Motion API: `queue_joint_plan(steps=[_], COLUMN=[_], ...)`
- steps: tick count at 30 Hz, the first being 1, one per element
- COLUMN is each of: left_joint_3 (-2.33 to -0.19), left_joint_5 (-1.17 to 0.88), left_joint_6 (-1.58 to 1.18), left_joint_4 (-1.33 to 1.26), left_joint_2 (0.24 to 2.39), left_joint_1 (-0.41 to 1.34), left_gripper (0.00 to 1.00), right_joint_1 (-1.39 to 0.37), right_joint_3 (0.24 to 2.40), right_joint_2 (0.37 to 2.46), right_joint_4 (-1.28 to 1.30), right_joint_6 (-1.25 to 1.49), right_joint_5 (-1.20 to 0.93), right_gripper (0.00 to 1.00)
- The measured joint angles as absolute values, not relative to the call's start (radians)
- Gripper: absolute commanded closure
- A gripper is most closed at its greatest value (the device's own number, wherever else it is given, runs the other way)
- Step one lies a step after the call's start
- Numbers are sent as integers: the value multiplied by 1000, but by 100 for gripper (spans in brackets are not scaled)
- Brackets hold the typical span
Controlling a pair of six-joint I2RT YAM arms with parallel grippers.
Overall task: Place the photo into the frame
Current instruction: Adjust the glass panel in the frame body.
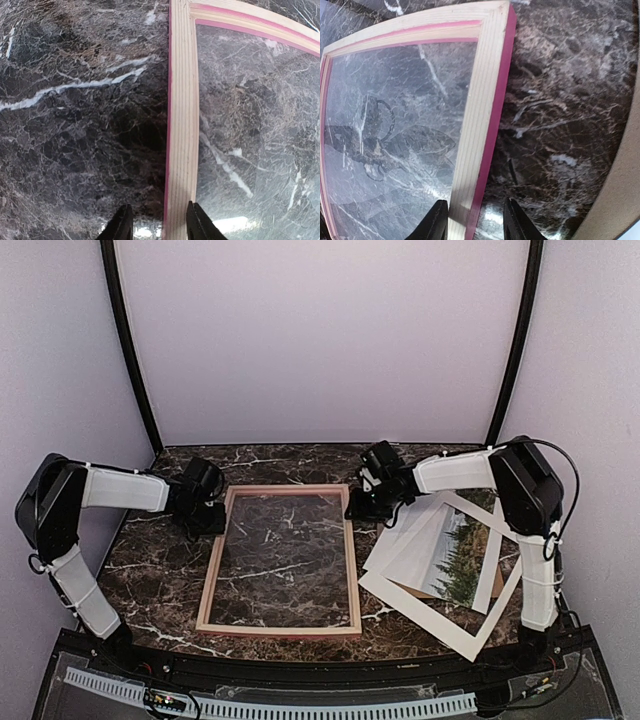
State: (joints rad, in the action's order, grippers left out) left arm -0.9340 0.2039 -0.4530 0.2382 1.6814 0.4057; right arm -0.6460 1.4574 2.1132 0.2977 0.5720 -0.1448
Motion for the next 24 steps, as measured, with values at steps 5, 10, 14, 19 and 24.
queue_joint_plan(steps=[5,10,14,19,24], left_joint_3=[-971,-976,-977,-978,-978], left_joint_5=[208,207,206,199,193], left_joint_6=[-454,-453,-451,-448,-447], left_joint_4=[237,237,237,237,236], left_joint_2=[1715,1719,1719,1719,1719], left_joint_1=[406,406,406,406,403], left_gripper=[62,62,61,60,60], right_joint_1=[-629,-627,-627,-627,-630], right_joint_3=[1520,1607,1697,1786,1807], right_joint_2=[2118,2152,2209,2283,2315], right_joint_4=[326,345,373,424,458], right_joint_6=[553,550,551,551,551], right_joint_5=[-149,-146,-118,-40,22], right_gripper=[61,60,61,62,63])
